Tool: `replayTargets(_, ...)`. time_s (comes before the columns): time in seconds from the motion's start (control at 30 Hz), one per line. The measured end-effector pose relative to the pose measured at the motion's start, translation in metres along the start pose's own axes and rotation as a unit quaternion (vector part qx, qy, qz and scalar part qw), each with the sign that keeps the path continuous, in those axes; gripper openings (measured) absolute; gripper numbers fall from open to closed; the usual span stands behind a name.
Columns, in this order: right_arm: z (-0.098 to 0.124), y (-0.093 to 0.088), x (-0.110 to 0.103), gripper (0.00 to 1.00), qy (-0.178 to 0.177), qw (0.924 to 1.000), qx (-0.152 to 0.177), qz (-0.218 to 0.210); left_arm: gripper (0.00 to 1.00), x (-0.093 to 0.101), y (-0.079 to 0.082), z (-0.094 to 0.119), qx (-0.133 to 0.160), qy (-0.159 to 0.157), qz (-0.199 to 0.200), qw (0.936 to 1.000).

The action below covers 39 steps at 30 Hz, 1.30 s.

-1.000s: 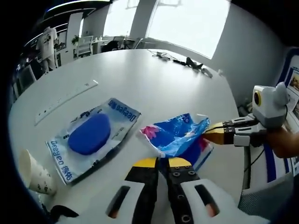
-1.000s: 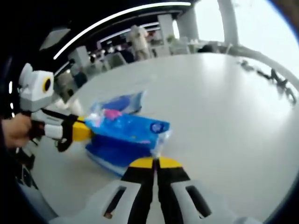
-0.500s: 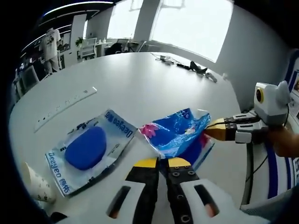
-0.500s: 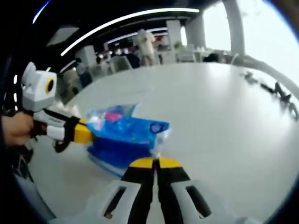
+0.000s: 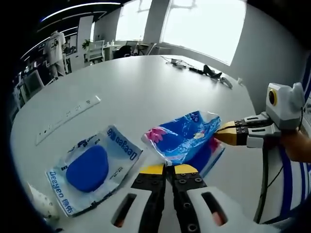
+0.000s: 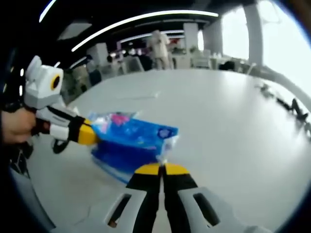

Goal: Arrange the tabletop items into an orderly group along one side of the table until the central work area is clear of visible clutter.

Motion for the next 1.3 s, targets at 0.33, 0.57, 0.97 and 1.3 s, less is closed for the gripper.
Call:
replayTargets(0.33,-0.005,0.012,0.024,0.00,0.006,1.0000,-0.001,0.001,0.03,0.002,0.016,-0.023,-0.003,0.005,-0.001,1.0000)
replayTargets(0.57,-0.020,0.032,0.043,0.00,0.015,0.9999,-0.003,0.002,0.03,0.000,0.024,-0.042,-0.010,0.016,0.005,0.9998)
replayTargets(0.97,-0.041,0.047,0.053,0.00,0.023,0.9994,-0.008,0.023,0.03,-0.015,0.033,-0.057,-0.010,0.029,0.023,0.9993)
replayTargets(1.3,-0.070,0.051,0.064,0.00,0.024,0.9994,-0.015,0.020,0.03,-0.031,0.031,-0.076,-0.017,0.033,0.041,0.9985)
Point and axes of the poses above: the point that each gripper's makers call its tool centre point, and the gripper's own axes: z roughly backward along the fingers, x roughly to its right, y roughly out of its top, the point moved 9 cm from there along z, roughly backward along the fingers, and after that the axes turned 12 degrees about -z, right-handed, at the moved point
